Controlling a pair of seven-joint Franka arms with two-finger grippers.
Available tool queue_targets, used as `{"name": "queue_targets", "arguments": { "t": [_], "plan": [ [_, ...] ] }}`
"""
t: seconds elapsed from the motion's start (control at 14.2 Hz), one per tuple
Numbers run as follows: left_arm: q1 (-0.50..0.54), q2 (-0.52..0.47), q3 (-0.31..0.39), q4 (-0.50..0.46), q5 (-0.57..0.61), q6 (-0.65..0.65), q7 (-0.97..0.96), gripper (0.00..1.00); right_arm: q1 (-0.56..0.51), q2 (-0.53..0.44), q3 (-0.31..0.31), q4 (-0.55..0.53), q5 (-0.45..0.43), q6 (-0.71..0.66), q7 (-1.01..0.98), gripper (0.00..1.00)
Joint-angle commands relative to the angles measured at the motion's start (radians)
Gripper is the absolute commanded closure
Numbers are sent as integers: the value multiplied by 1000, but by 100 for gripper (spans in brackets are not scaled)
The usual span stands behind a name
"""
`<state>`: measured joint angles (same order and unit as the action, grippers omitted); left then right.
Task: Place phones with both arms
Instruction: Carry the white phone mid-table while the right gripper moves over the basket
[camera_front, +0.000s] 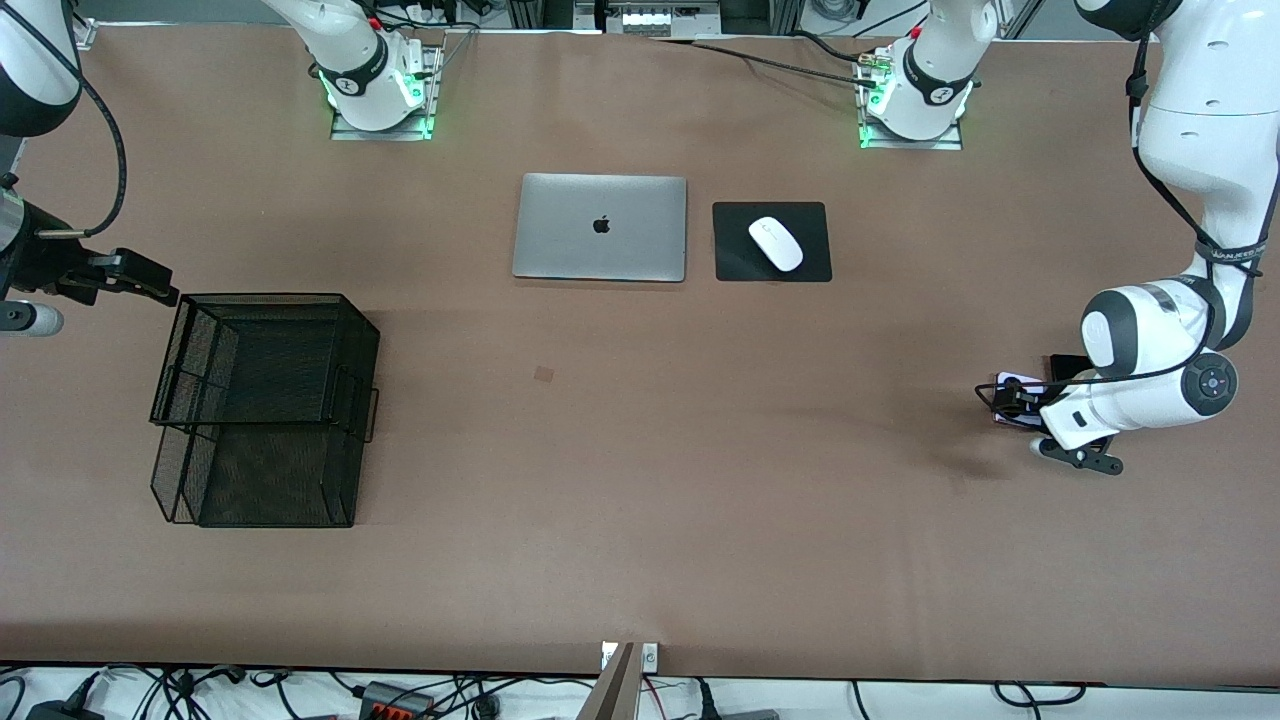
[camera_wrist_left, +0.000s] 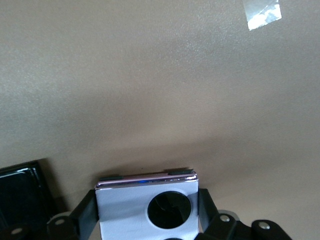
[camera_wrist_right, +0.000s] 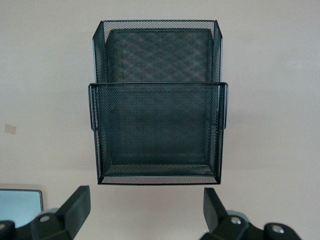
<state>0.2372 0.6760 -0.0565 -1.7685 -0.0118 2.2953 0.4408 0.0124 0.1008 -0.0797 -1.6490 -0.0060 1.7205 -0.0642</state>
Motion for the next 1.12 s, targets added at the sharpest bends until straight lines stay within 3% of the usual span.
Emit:
{"name": "queue_targets", "arguments": {
  "t": [0.0, 0.14, 0.42, 0.77, 1.05],
  "plan": [
    [16, 1, -14, -2, -2, 12, 24, 50, -8, -1, 9, 5, -2, -7, 9, 0],
    [5, -10, -16, 7, -2, -3, -8, 55, -8, -1, 9, 8, -2, -7, 9, 0],
    [-68, -88, -54, 40, -4, -172, -209, 57, -9, 0, 9, 12, -2, -7, 9, 0],
    [-240, -93, -40, 251, -190, -442, -425, 62, -9, 2, 8, 12, -2, -7, 9, 0],
    [-395, -50, -37, 360, -319, -450, -754, 67, -9, 5, 9, 12, -2, -6, 10, 0]
  ]
}}
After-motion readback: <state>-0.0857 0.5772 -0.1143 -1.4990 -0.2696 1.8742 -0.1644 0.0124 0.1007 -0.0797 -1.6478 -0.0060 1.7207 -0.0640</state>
